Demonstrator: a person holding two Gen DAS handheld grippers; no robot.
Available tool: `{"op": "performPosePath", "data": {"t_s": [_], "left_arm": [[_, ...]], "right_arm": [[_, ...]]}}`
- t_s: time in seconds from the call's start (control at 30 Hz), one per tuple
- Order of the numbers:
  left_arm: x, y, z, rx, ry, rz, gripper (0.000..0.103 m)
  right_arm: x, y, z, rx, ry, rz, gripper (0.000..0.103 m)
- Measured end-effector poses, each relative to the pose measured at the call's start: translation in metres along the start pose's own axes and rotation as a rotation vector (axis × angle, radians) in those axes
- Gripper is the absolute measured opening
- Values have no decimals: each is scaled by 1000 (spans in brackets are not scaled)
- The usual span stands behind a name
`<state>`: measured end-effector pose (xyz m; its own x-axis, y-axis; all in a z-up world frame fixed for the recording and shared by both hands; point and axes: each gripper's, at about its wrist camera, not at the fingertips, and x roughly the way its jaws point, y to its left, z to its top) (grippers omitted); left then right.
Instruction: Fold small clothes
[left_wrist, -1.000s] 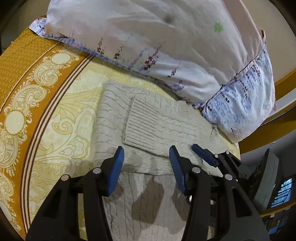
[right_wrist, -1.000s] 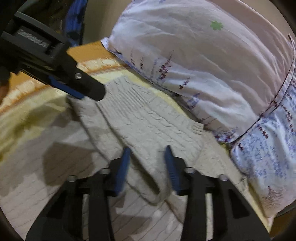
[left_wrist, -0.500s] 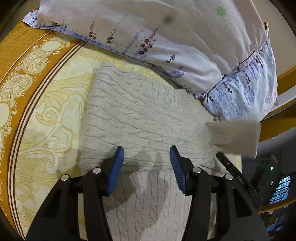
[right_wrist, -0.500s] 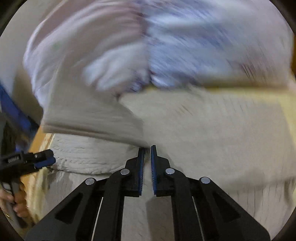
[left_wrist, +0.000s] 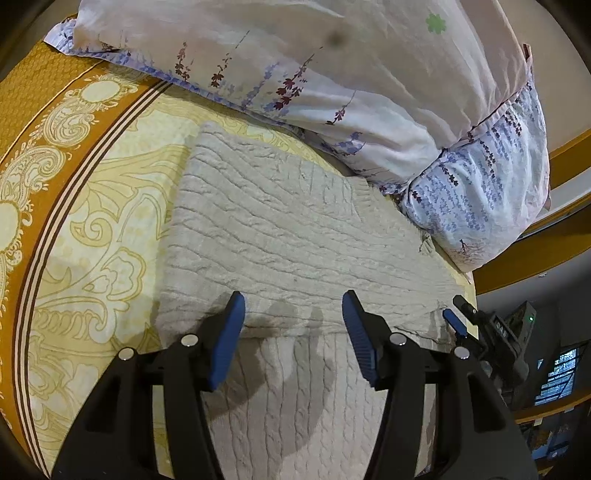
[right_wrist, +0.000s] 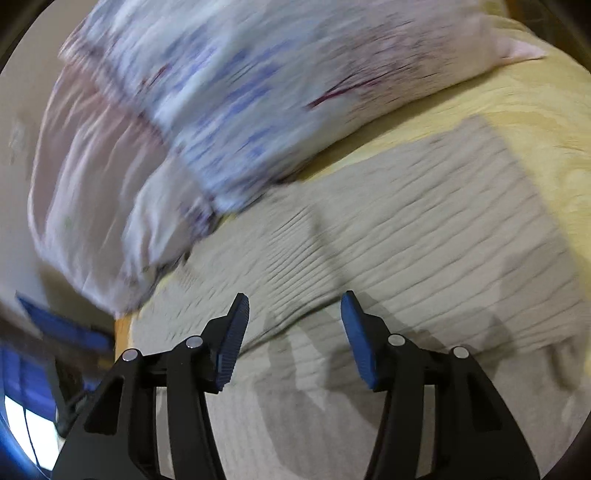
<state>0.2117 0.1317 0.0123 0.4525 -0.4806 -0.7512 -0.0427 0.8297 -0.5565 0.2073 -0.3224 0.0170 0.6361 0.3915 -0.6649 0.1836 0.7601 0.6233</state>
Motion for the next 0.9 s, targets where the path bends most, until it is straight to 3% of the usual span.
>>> {"op": "performPosePath", "data": {"t_s": [0.1,0.27,0.4,0.47,0.73,0.9], "left_arm": [[-4,-2,0,11,-5,-6,57],[-18,4,3,2,-39,-3,59],[-34,18,8,-23,-80,26,59],[-37,24,10,-39,-88,42,59],[-29,25,9,-35,-71,43,59],[-26,22,8,-23,-63,38,59]], "right_arm": [[5,-5,5,6,17,2,53],[23,4,3,-34,54,-18,28],[29,3,2,-29,56,-22,21],[32,5,1,-45,60,-10,8],[-3,14,6,-93,-45,16,7],[-18,-1,2,-61,-69,-72,7]]}}
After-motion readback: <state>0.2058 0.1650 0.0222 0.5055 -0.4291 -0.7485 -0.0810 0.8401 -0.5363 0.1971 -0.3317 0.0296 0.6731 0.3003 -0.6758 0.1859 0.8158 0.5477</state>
